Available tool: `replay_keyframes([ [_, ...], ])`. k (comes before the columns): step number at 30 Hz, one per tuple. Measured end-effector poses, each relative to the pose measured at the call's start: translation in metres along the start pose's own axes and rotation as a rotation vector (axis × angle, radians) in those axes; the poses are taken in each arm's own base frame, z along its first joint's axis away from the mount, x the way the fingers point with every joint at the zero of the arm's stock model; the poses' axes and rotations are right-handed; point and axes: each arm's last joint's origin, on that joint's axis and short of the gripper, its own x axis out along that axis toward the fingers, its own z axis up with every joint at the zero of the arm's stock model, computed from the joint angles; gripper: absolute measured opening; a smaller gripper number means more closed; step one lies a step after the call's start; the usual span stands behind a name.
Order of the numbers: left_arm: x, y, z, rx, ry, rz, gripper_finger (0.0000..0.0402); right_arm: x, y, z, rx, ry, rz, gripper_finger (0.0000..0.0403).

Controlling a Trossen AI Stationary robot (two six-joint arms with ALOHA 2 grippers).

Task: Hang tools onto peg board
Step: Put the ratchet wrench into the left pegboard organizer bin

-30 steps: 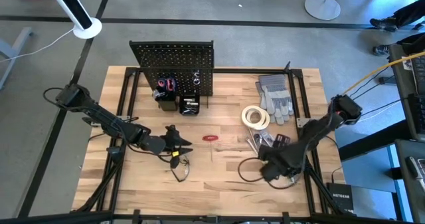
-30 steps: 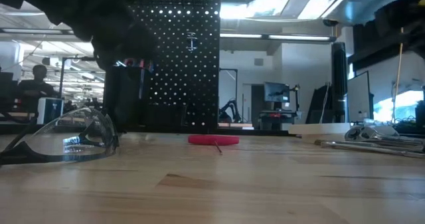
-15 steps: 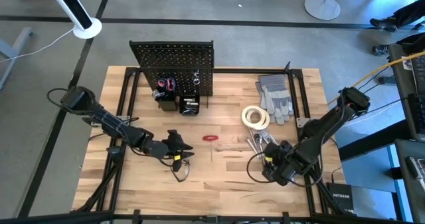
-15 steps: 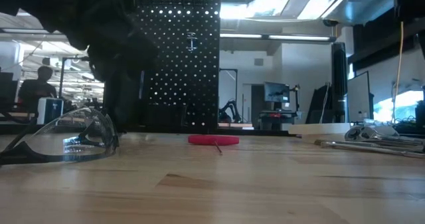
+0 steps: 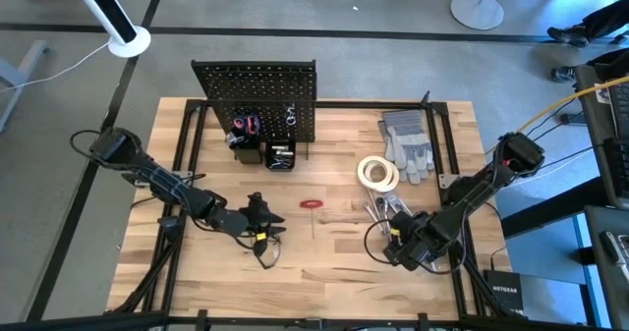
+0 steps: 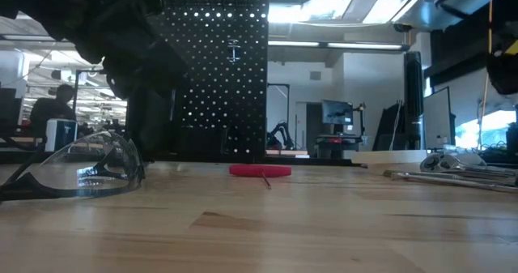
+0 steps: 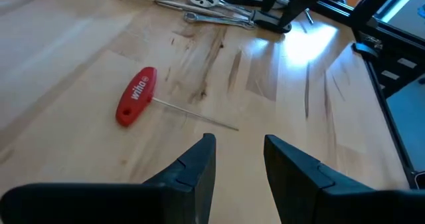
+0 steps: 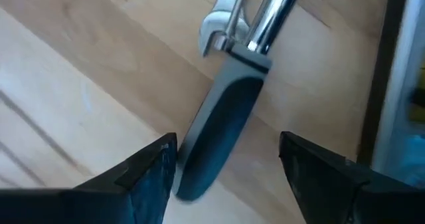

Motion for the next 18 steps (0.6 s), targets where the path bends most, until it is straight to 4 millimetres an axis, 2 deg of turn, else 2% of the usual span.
replay_keyframes([
  [9, 0.002, 0.004, 0.003, 0.002, -0.026, 0.045, 0.0116, 0.012, -0.01, 0.003, 0.011, -0.023, 0.01, 0.0256],
  [18, 0.003, 0.005, 0.006, 0.014, -0.041, 0.045, 0.0116, 0.013, -0.012, 0.003, 0.032, -0.044, 0.004, 0.0171],
])
